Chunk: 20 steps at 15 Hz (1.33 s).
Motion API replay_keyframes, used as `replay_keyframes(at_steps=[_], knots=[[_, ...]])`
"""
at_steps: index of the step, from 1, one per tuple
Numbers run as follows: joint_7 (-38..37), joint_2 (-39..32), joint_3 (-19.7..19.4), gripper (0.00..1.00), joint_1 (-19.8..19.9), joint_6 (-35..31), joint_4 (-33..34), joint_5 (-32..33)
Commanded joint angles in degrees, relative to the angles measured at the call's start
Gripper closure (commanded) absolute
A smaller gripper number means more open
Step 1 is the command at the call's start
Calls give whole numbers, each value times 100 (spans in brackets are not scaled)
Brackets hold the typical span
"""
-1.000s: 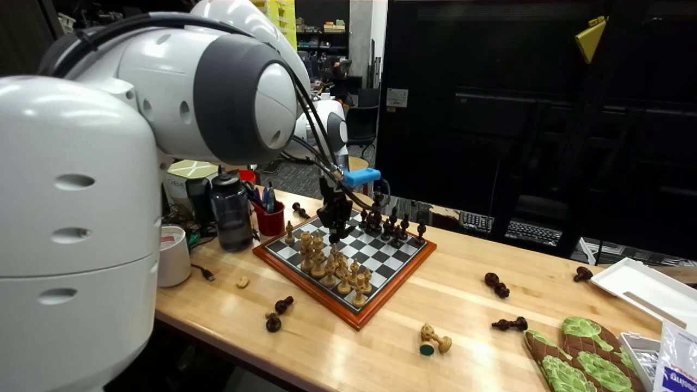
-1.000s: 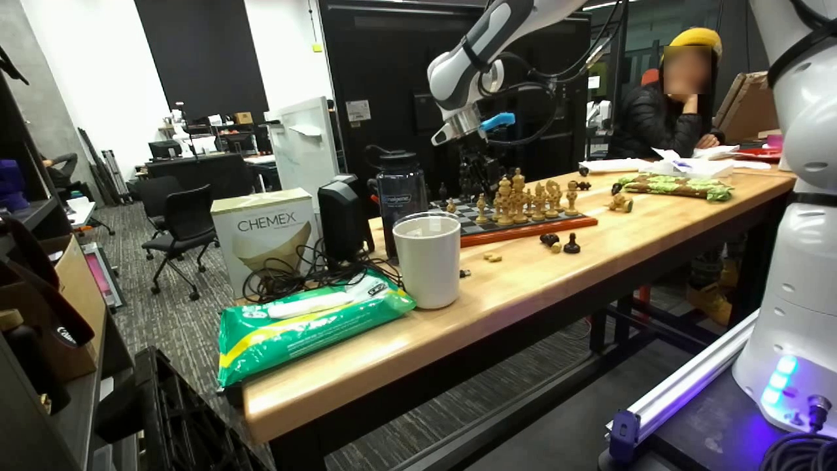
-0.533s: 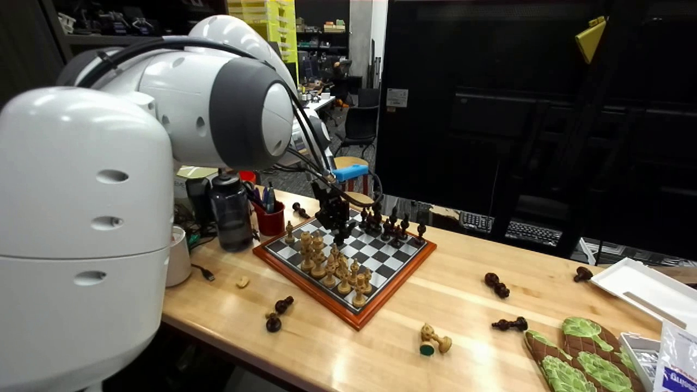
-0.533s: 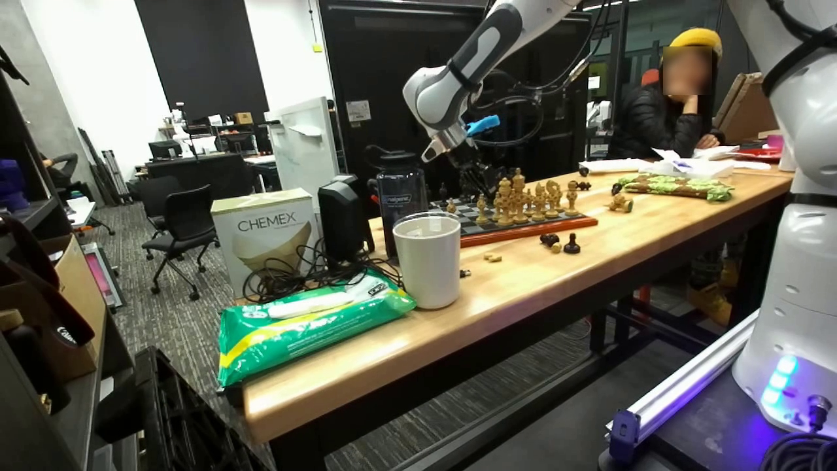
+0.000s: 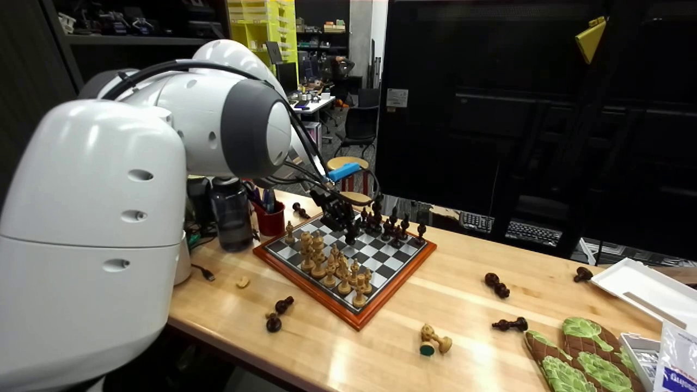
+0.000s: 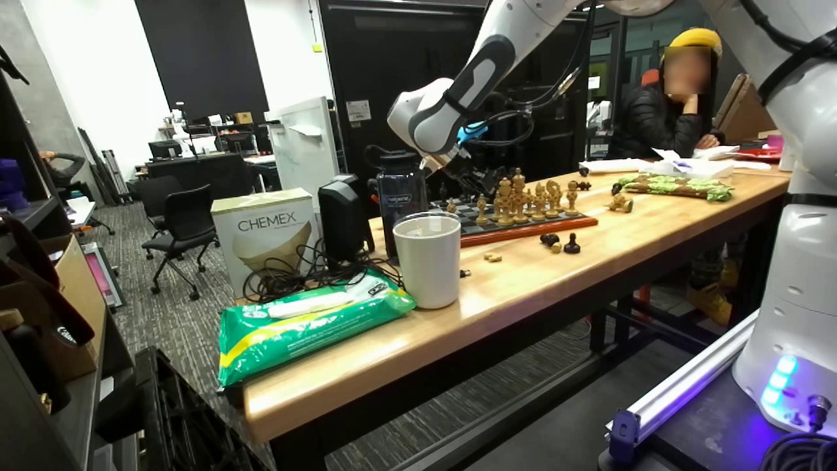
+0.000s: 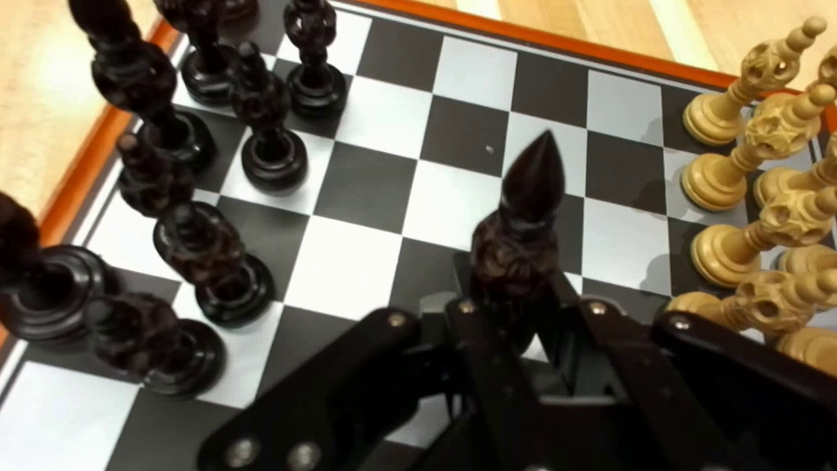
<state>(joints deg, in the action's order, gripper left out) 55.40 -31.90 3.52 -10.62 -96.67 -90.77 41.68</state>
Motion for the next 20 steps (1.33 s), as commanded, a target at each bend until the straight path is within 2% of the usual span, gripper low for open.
replay_keyframes(at_steps=[1, 8, 15, 16, 18, 20], knots=[[-329, -158, 17, 94, -119, 248, 139, 548], [-588, -376, 74, 94, -81, 413, 163, 957], [-674, -463, 118, 94, -47, 492, 199, 973], [-685, -458, 123, 52, -43, 493, 203, 963], [-680, -445, 141, 48, -17, 483, 210, 922], [-670, -418, 169, 35, 21, 453, 224, 873]])
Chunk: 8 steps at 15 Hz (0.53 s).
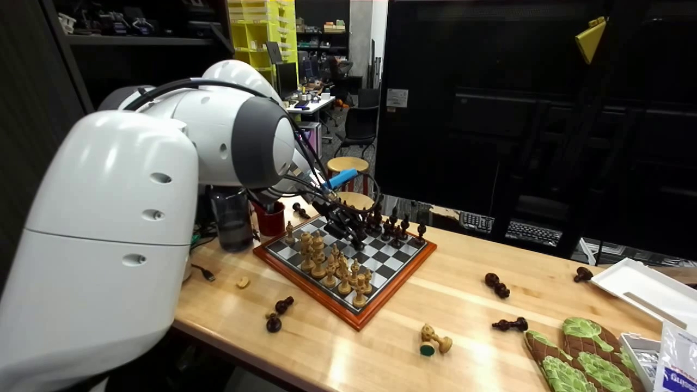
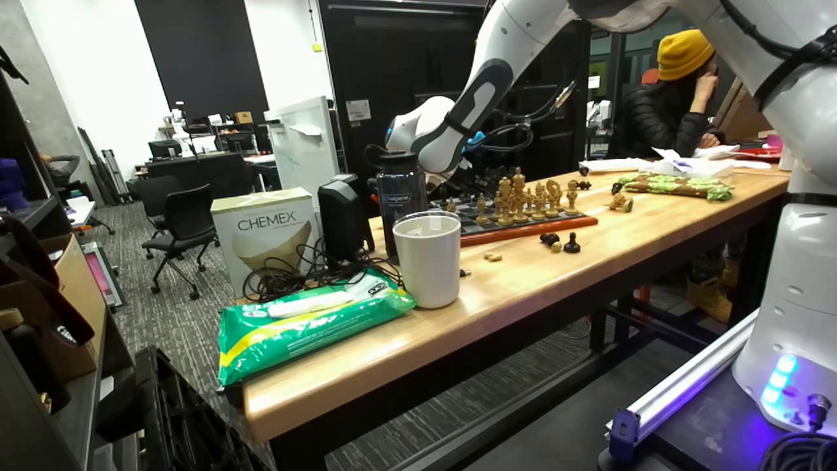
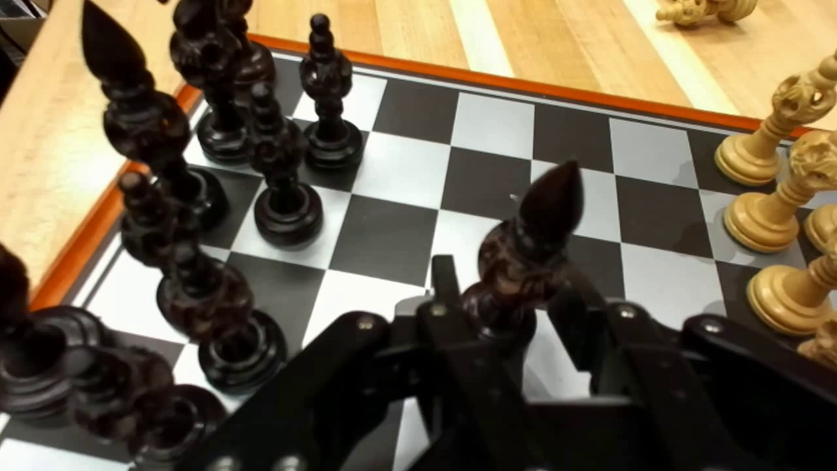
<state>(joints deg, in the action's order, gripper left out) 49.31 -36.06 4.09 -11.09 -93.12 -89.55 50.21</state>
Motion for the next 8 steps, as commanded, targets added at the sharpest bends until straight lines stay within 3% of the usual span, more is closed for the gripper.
replay_keyframes(at_steps=[1, 5, 8], knots=[[-69, 30, 124, 29, 92, 75, 106, -11], [22, 127, 195, 2, 235, -12, 151, -226], [278, 310, 349, 0, 503, -329, 129, -703]])
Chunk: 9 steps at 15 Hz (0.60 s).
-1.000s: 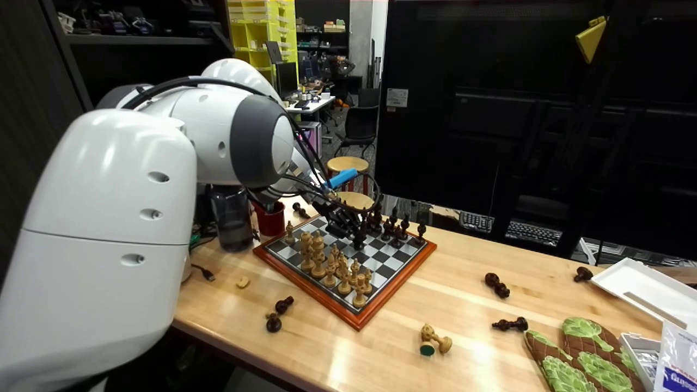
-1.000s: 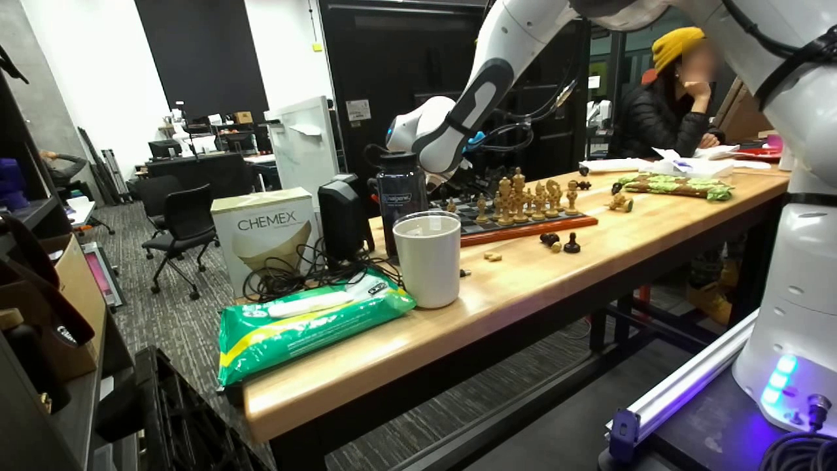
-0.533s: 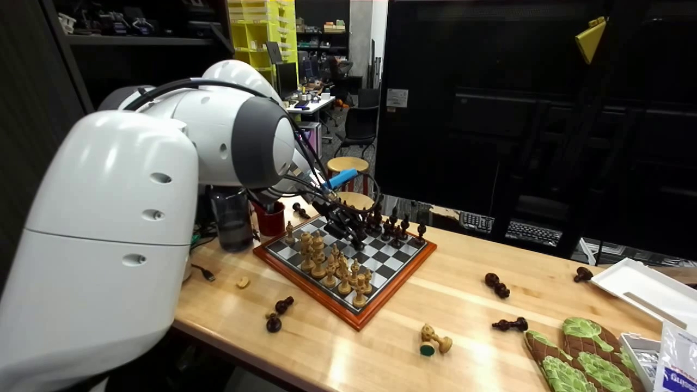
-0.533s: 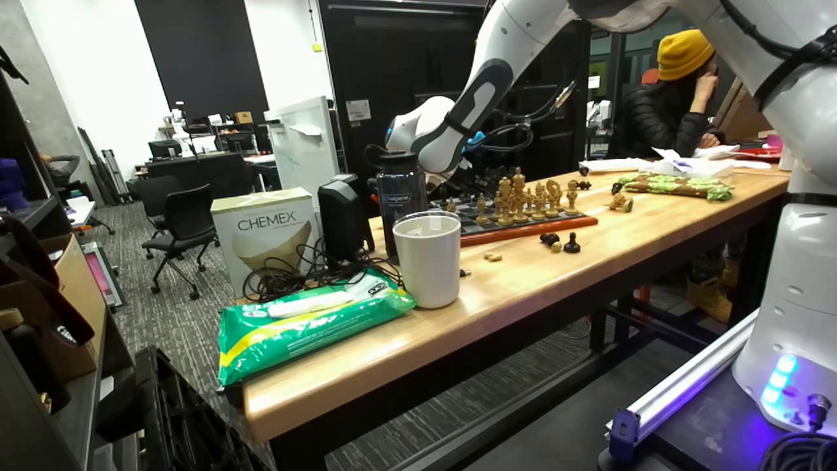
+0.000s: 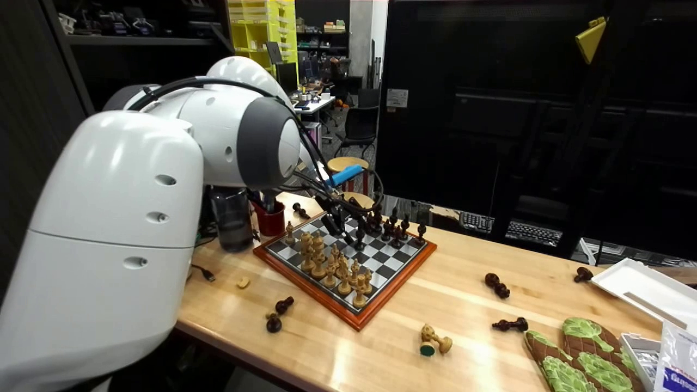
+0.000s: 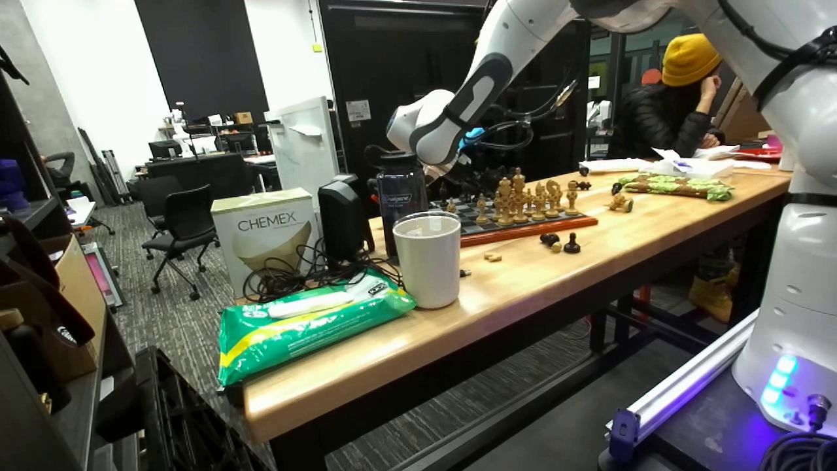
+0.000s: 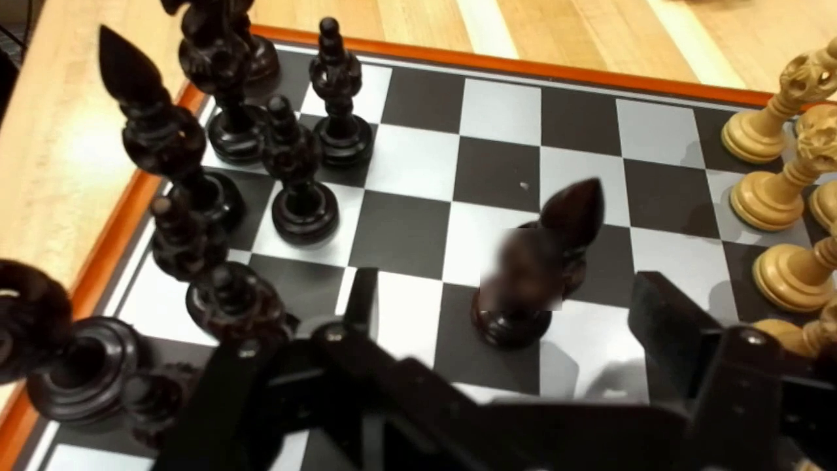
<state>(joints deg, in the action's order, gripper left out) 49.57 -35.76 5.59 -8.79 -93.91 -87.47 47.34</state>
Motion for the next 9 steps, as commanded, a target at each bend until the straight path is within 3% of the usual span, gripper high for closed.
replay_keyframes(at_steps=[1, 9], knots=[[343, 343, 233, 0, 360, -390, -99, -611], [1277, 904, 192, 0, 873, -1394, -296, -2187]])
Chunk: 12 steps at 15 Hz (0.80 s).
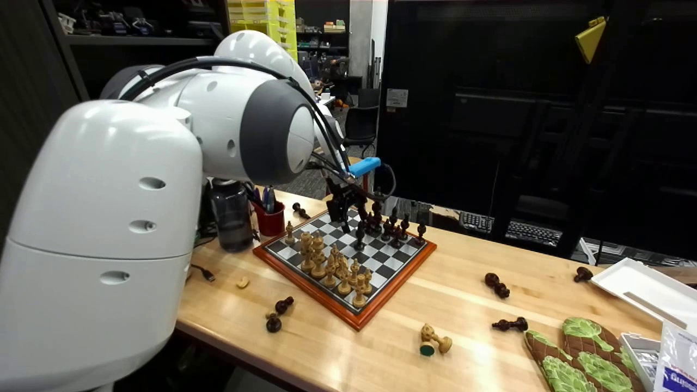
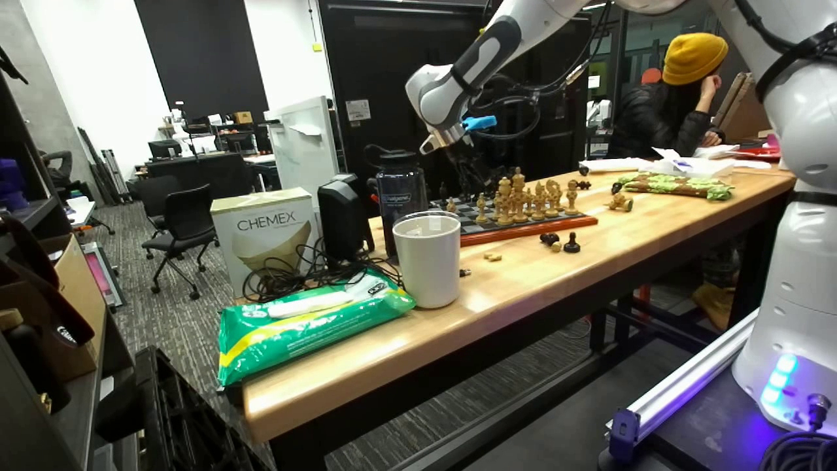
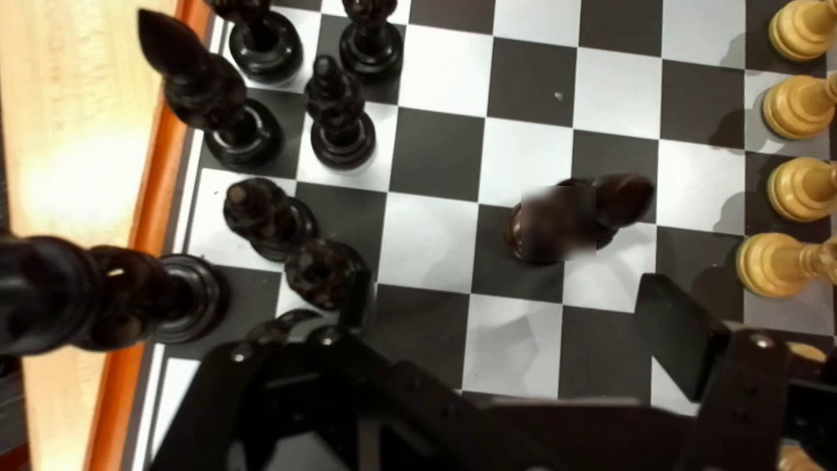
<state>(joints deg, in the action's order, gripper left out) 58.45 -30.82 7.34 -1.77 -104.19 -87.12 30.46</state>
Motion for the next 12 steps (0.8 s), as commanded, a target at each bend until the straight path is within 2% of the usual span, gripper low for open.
replay_keyframes(at_steps=[1, 12], knots=[[565, 484, 28, 0, 245, -477, -363, -717], [2496, 1272, -16, 0, 846, -1233, -1002, -2987]])
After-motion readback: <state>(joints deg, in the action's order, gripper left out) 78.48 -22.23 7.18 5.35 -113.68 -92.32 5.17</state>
